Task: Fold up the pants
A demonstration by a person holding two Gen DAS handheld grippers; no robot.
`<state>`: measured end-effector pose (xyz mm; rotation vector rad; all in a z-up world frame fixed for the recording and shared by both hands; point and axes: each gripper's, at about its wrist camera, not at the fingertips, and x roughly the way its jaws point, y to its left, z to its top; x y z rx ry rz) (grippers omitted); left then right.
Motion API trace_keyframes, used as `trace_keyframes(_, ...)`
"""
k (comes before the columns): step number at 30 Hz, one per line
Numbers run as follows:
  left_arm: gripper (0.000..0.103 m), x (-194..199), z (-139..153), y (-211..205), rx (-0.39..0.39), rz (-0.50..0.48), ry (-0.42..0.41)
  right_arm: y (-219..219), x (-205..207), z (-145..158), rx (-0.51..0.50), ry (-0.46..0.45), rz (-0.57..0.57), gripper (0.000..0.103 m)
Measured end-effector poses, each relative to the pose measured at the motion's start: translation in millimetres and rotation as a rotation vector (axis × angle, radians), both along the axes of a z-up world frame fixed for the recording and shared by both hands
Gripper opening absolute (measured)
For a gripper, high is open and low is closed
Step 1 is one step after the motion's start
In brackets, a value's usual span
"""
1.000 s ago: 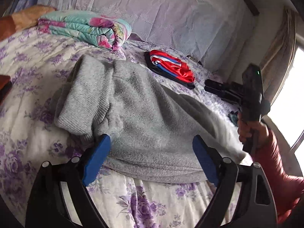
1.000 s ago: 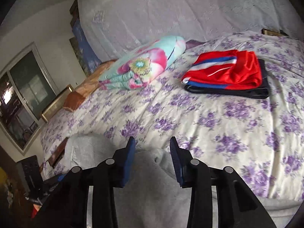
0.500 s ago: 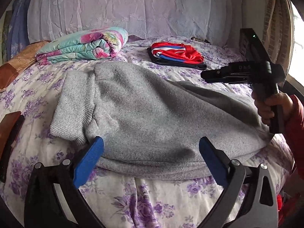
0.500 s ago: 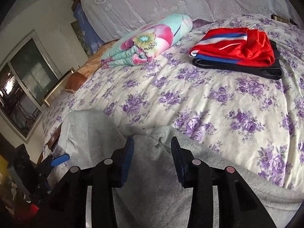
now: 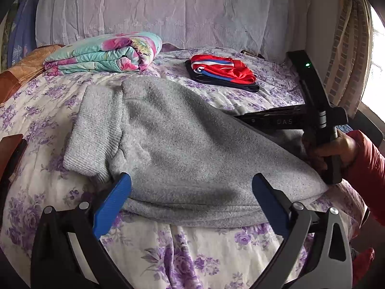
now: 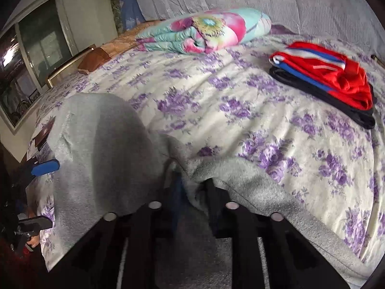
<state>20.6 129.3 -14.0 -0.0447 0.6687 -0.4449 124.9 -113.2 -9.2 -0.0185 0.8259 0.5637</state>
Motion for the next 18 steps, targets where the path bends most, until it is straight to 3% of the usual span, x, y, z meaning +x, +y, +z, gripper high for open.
trace_keyframes(2, 0.098, 0.8, -0.5, 0.0, 0.003, 0.000, 0.003, -19.1, 10.7, 13.5, 0.068, -0.022, -0.077, 0.012)
trace_keyframes(4, 0.098, 2.4, -1.0, -0.5, 0.008, -0.001, 0.009, -39.6, 35.7, 11.0, 0.156, 0.039, -0.160, 0.011)
trace_keyframes(6, 0.098, 3.9, -1.2, -1.4, 0.011, -0.001, 0.014, -38.6, 54.5, -5.8, 0.107, 0.051, -0.214, 0.010)
trace_keyframes(8, 0.098, 4.6, -1.3, -1.8, 0.015, 0.001, 0.016, -30.9, 70.7, -35.7, 0.065, 0.134, -0.217, 0.007)
trace_keyframes(10, 0.098, 4.6, -1.3, -1.6, 0.015, 0.001, 0.018, -43.5, 78.1, -42.2, 0.159, 0.179, -0.250, 0.009)
trace_keyframes(12, 0.098, 4.8, -0.2, 3.4, -0.015, -0.006, 0.025, -59.7, 80.7, -49.4, 0.170, 0.216, -0.342, 0.009)
trace_keyframes(14, 0.098, 4.5, 3.8, 13.2, -0.075, 0.015, 0.039, -79.6, 80.7, -55.7, 0.293, 0.262, -0.365, 0.007)
trace_keyframes(16, 0.098, 2.6, 15.3, 21.7, -0.152, 0.046, 0.054, -96.8, 62.8, -42.9, 0.359, 0.196, -0.433, 0.013)
trace_keyframes(18, 0.098, 0.9, 32.8, 20.8, -0.207, 0.024, 0.031, -95.0, 39.3, -18.5, 0.379, 0.099, -0.396, 0.013)
